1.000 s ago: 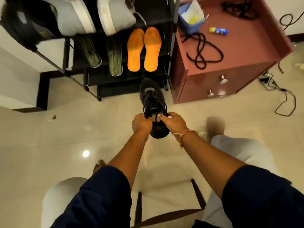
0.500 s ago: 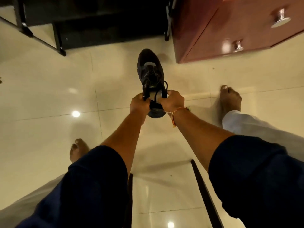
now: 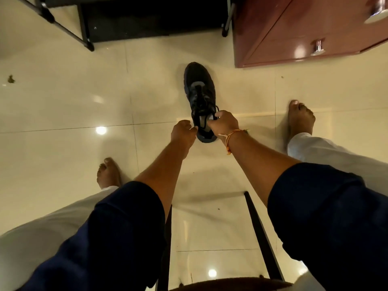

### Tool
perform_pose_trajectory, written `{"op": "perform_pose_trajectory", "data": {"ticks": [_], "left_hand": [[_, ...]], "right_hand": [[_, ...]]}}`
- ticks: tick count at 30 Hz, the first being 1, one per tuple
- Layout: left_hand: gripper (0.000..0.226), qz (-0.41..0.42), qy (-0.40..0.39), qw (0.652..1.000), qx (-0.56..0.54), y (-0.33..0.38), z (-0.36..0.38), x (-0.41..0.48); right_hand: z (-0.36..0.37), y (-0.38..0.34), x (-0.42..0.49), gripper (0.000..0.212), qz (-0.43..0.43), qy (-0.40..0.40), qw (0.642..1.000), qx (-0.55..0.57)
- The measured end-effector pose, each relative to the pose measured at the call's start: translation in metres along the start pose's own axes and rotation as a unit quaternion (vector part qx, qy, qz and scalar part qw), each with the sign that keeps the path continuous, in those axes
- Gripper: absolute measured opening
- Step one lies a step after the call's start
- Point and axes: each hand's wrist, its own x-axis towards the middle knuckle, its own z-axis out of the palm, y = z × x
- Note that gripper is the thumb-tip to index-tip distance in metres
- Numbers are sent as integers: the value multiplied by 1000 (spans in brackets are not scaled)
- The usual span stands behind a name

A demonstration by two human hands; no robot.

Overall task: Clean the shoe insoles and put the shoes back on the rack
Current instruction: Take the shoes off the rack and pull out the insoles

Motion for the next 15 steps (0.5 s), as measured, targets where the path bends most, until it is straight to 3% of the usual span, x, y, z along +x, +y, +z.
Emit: {"op": "perform_pose_trajectory", "data": {"ticks": [3,6,8,15], "left_hand": [[41,11,41,998,-42,20,-20,-34],[41,81,99,990,-56,47,-50,-81],[40,136,128,979,-84,70,-77,-118],[24,278,184,892,-305,160,-198,-229]], "right_hand": [[-15,-26,-37,41,-26,6,999,34],[-20,-58,-75,13,-63,10,993,101],[-23,-91,-105,8,-98,1,980,170],[-39,-231,-226,14,-237,-97,911,324]]}}
